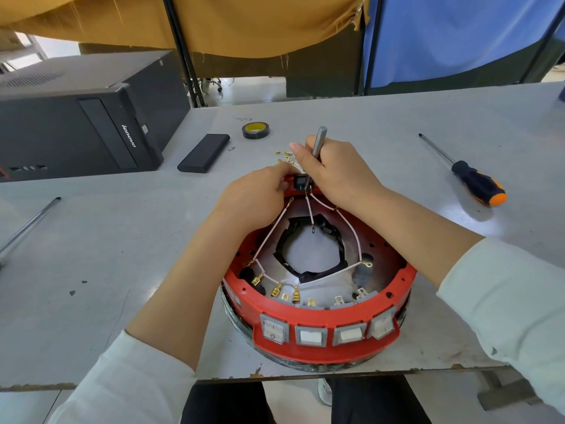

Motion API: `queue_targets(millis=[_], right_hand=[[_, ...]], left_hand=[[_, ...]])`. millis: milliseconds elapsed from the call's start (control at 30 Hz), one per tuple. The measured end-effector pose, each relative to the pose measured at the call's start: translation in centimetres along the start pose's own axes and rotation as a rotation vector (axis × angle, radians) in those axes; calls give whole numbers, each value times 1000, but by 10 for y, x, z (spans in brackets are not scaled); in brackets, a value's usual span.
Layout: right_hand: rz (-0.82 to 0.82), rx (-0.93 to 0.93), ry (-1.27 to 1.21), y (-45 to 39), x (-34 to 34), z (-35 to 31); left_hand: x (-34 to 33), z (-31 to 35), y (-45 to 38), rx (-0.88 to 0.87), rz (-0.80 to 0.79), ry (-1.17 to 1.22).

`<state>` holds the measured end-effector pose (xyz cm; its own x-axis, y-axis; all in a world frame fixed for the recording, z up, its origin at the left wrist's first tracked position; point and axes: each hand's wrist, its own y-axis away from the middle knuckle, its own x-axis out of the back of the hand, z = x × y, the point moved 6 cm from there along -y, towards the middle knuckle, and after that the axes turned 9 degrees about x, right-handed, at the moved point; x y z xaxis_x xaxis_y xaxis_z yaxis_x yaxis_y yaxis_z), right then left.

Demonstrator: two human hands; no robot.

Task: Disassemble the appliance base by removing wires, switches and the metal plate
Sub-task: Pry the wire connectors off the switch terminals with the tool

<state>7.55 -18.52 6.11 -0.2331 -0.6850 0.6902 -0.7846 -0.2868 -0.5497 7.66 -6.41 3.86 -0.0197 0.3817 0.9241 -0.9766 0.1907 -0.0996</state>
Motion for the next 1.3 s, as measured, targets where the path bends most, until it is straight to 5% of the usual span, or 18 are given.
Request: queue_targets(millis=[500, 1300], right_hand=[[-38, -179, -12, -14, -6, 13], [95, -70, -79, -3, 1, 6]], left_hand=[[-1, -1, 0, 15, 5, 5], [0, -2, -3, 29, -43, 109]])
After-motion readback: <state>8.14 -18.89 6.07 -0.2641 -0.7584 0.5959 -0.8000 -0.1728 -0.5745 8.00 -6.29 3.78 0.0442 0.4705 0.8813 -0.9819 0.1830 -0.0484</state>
